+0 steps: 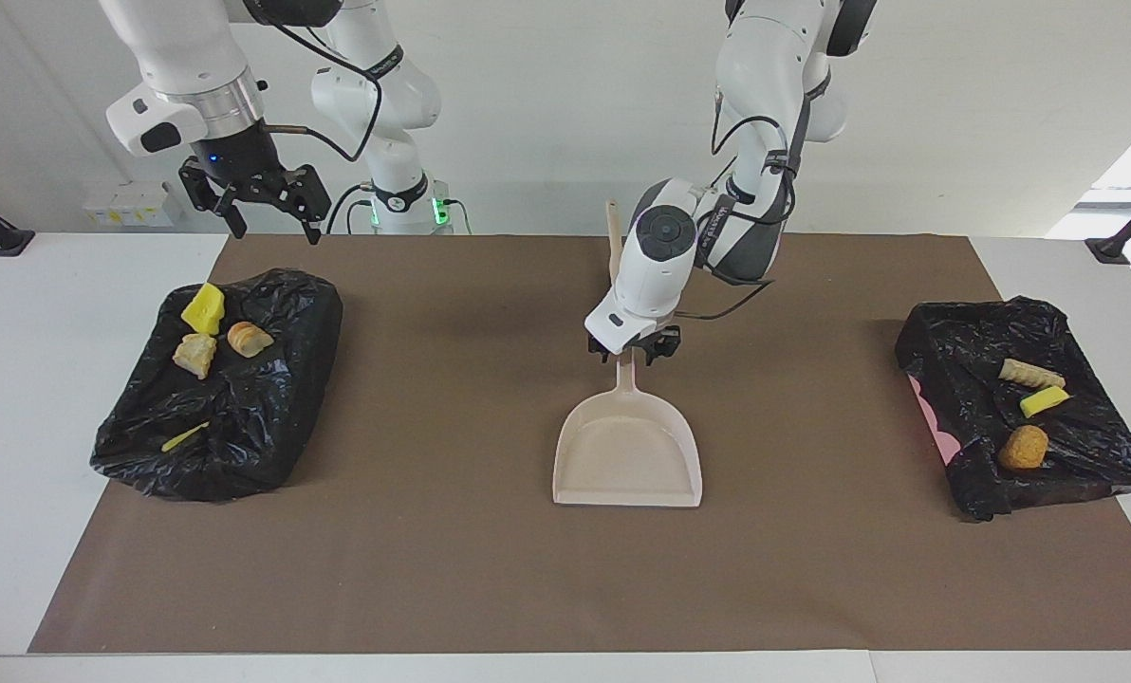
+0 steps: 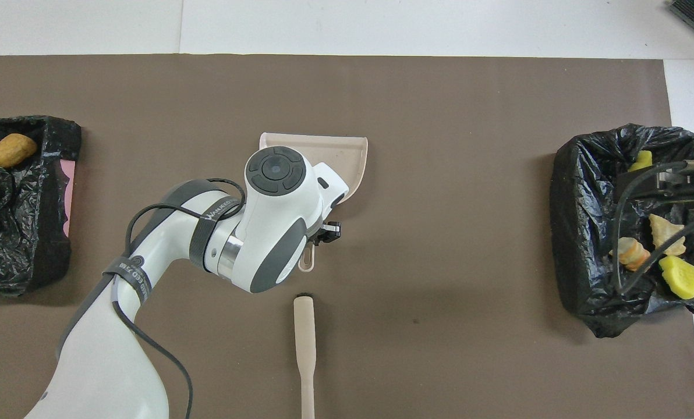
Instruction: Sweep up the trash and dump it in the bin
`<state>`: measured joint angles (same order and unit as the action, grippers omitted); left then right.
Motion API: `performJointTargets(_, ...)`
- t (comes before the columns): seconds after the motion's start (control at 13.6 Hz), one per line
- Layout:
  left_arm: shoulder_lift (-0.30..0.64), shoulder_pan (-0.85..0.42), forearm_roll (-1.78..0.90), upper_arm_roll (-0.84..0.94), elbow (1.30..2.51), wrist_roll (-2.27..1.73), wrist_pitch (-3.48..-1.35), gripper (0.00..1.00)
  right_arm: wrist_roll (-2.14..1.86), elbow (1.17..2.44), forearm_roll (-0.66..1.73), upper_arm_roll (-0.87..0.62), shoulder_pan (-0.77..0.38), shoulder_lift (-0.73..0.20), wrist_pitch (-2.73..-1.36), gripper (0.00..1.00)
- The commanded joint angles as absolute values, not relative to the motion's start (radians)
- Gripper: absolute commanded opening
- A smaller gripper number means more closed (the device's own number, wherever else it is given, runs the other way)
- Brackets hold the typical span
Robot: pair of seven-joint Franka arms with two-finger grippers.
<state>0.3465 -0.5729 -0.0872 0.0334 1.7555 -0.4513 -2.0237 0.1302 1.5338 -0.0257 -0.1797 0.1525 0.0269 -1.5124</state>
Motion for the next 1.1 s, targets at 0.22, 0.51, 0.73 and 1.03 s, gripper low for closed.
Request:
performJointTargets(0.22, 0.168, -0.487, -0.005, -0.031, 1.782, -0.349, -1.935, 1.0, 0.137, 1.555, -0.021, -0.187, 0.167, 0.049, -1.508, 1.0)
performJointTargets(0.51, 0.005, -0.312, -0.005, -0.029, 1.819, -0.122, -1.836, 1.0, 0.137, 1.557, -0.021, -0.187, 0.167, 0.049, -1.509, 1.0)
performJointTargets(0.73, -0.057, -0.186, -0.006, -0.031, 1.812, 0.044, -1.74, 1.0, 0.137, 1.557, -0.021, -0.187, 0.167, 0.049, -1.509, 1.0)
performJointTargets(1.03, -0.084, -0.089, -0.006, -0.035, 1.748, 0.097, -1.718, 1.0, 0.137, 1.557, -0.021, -0.187, 0.167, 0.049, -1.509, 1.0)
